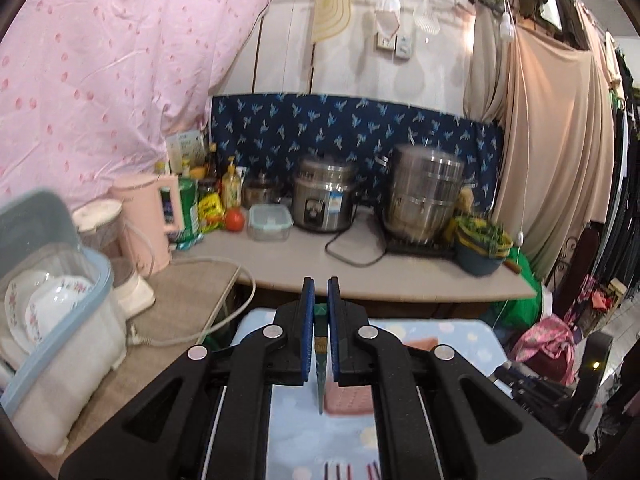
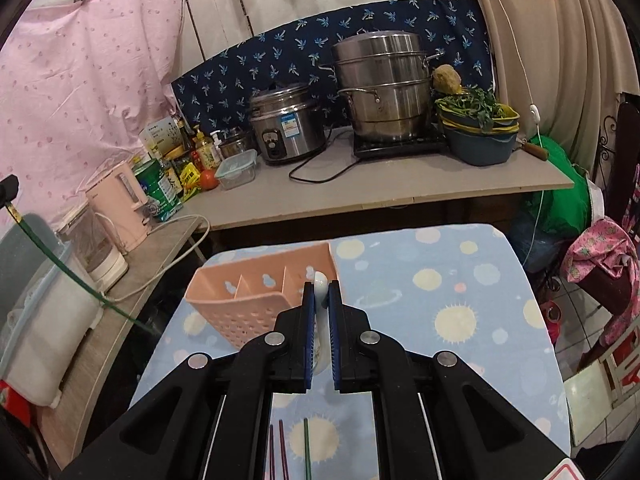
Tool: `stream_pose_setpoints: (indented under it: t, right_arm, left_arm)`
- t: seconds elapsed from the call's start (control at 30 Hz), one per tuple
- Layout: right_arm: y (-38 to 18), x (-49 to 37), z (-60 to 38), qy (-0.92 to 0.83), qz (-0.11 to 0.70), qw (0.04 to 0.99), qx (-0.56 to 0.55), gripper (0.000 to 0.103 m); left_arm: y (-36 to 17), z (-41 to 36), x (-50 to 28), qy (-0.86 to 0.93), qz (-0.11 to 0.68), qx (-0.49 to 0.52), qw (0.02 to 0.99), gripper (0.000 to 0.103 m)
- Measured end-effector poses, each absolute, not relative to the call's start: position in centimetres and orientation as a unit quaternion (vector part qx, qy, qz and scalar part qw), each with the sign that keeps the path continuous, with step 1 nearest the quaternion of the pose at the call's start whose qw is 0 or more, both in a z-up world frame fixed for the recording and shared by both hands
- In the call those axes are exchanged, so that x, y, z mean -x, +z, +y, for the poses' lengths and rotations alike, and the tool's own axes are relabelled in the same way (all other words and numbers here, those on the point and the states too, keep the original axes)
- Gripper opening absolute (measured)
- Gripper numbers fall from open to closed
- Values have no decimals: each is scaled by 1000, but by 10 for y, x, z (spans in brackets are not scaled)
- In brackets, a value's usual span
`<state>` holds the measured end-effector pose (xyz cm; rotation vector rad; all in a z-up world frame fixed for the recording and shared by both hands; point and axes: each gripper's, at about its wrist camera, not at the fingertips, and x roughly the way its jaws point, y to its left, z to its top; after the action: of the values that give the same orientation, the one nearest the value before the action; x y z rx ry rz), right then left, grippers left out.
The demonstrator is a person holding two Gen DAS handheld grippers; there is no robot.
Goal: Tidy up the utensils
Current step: 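Open the left tool over the basket while the right tool releases the spoon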
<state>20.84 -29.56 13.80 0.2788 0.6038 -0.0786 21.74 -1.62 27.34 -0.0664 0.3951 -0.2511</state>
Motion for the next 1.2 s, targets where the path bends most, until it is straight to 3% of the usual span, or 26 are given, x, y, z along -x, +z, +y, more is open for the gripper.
stream_pose_setpoints:
  t: [0.17,0.47,1.2]
  right_arm:
    - [151,-251,-301,-40,291,946,-140,7]
    - [132,-306,-311,-39,311,938,-147,7]
    - [85,-321,-308,-32,341,928,-146,11]
  left_arm:
    - [289,-34,-254,-132,180,43,974,6]
    - [273,-63,-309,-142,194,37,970,6]
    - [215,-71,-338,-132,248,29,959,9]
